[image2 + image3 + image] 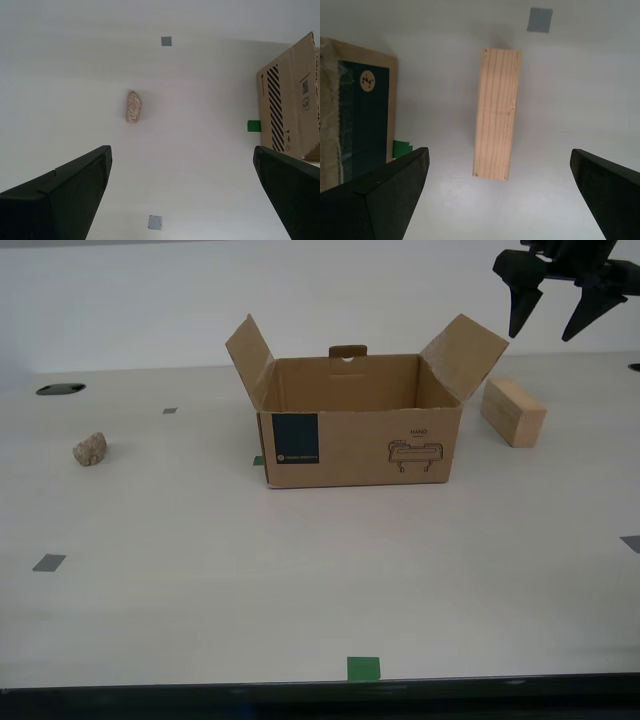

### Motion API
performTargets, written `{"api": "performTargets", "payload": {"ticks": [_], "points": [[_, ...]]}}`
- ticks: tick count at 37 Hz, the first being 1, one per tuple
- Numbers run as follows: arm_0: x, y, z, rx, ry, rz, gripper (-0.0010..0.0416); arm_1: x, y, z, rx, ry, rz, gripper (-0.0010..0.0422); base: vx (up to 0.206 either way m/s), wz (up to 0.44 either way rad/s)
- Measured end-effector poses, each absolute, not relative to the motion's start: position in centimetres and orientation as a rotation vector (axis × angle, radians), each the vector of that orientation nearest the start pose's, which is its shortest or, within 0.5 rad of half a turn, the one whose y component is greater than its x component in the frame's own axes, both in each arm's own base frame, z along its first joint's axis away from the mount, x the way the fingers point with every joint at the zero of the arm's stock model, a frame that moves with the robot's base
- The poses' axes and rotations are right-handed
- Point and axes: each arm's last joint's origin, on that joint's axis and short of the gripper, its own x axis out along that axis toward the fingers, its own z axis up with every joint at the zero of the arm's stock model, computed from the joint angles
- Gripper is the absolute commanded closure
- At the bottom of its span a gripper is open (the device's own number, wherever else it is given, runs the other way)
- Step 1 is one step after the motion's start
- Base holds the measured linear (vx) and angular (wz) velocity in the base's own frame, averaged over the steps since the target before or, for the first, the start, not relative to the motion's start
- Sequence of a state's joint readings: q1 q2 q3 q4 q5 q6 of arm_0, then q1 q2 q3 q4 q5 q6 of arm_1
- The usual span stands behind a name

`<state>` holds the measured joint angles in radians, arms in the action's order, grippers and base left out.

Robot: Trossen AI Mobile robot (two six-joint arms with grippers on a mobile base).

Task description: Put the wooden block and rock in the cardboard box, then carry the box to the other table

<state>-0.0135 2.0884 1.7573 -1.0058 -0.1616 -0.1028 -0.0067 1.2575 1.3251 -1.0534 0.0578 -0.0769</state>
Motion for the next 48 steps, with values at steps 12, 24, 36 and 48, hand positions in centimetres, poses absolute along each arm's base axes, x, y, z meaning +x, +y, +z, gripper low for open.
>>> {"api": "performTargets", "payload": {"ticks": [12,24,36,48], "points": [[41.7,-0.1,18.8,0.028,1.357,0.199,0.0019,23.1,-0.3,34.9,-0.096,1.007,-0.020,0.0025,0.000,0.000],[42.2,-0.2,15.2,0.050,1.429,0.226,0.0018,22.9,-0.3,34.8,-0.096,1.033,-0.019,0.0025,0.000,0.000],[44.2,-0.3,12.1,0.053,1.480,0.231,0.0019,22.9,-0.2,34.5,-0.069,1.057,0.029,0.0025,0.000,0.000],[45.2,-0.2,12.3,0.047,1.454,0.233,0.0019,26.9,0.2,30.7,0.007,1.201,0.133,0.0025,0.000,0.000]]}}
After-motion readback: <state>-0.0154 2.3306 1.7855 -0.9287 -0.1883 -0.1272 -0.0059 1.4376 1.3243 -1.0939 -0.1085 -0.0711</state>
